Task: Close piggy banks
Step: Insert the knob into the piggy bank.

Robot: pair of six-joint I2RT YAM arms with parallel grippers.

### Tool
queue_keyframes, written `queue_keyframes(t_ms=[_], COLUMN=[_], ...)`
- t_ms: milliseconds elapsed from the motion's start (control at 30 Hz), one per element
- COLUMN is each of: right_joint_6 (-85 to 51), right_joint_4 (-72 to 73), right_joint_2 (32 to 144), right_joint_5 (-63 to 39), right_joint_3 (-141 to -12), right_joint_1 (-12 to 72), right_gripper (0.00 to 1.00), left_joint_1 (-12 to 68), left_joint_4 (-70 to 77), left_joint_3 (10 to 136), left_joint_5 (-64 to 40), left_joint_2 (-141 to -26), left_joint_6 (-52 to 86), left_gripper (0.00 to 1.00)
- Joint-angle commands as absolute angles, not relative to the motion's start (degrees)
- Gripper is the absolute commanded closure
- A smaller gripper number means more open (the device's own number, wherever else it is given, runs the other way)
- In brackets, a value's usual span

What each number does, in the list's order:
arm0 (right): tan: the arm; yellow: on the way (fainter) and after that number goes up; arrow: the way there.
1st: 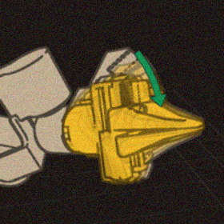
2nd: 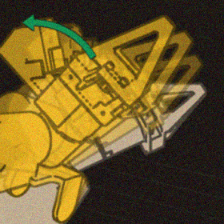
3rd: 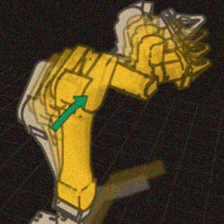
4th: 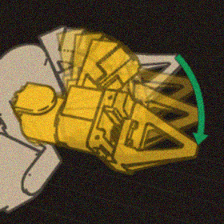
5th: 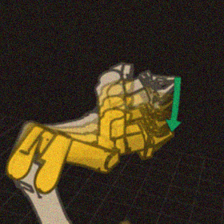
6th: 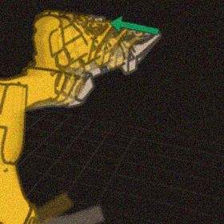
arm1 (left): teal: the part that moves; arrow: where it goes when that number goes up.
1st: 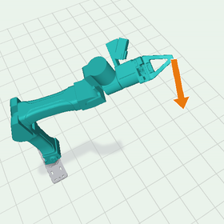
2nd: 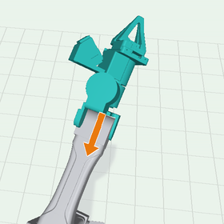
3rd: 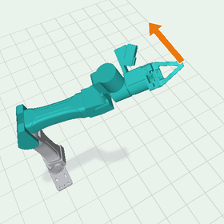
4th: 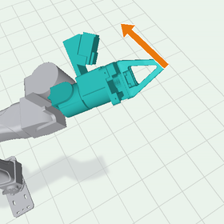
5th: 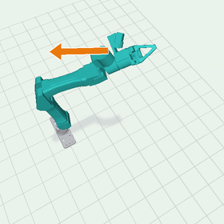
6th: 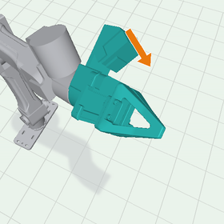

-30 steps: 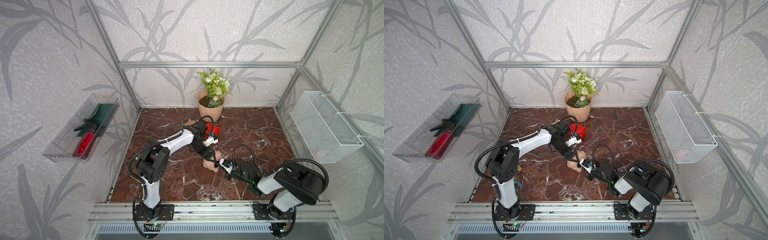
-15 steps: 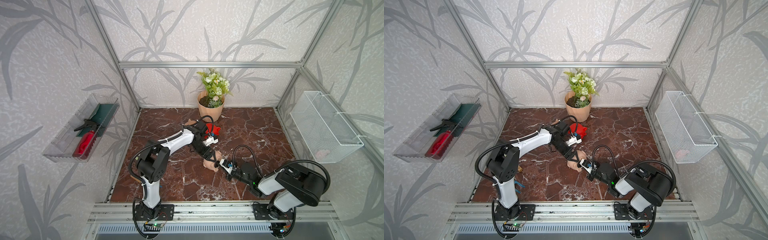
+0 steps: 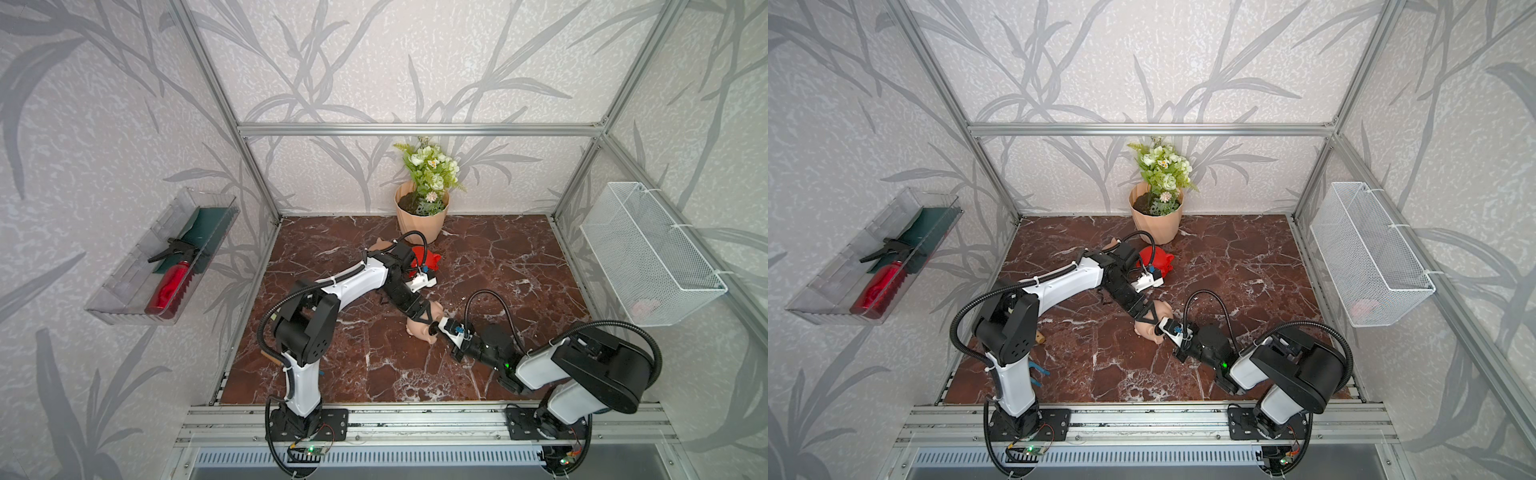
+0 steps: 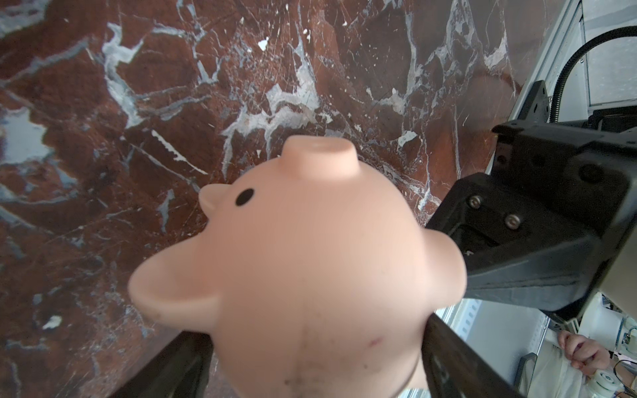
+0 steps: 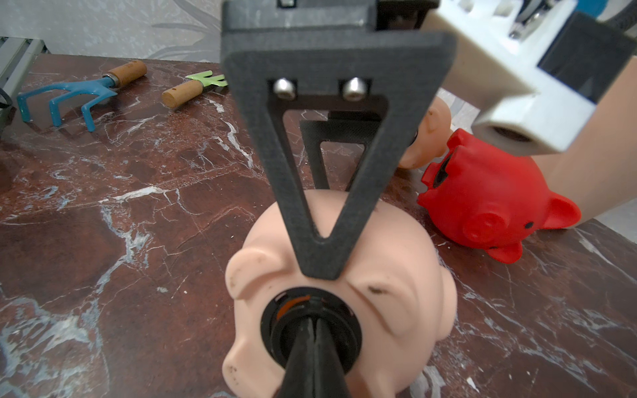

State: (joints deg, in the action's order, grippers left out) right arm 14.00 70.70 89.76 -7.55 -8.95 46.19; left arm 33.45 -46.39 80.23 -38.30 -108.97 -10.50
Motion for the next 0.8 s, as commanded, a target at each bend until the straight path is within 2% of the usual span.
queue_keyframes(t_ms=[0, 767], right_joint_6=[14.74, 11.91], right_joint_4=[72.77, 74.77], right_joint_2=[91.72, 95.07], right_joint_5=[-6.97, -4.05], right_joint_3=[-10.02, -10.64], right_joint_1=[46.48, 46.49], right_gripper=[1.0, 1.0], left_joint_1=[33.68, 33.72], left_joint_4=[-49.48, -50.64], left_joint_3=[80.33, 81.4], left_joint_5=[-37.3, -38.03], left_joint_2=[-111.09, -111.93], left_joint_6=[-12.13, -12.21], left_gripper=[0.13, 0.13])
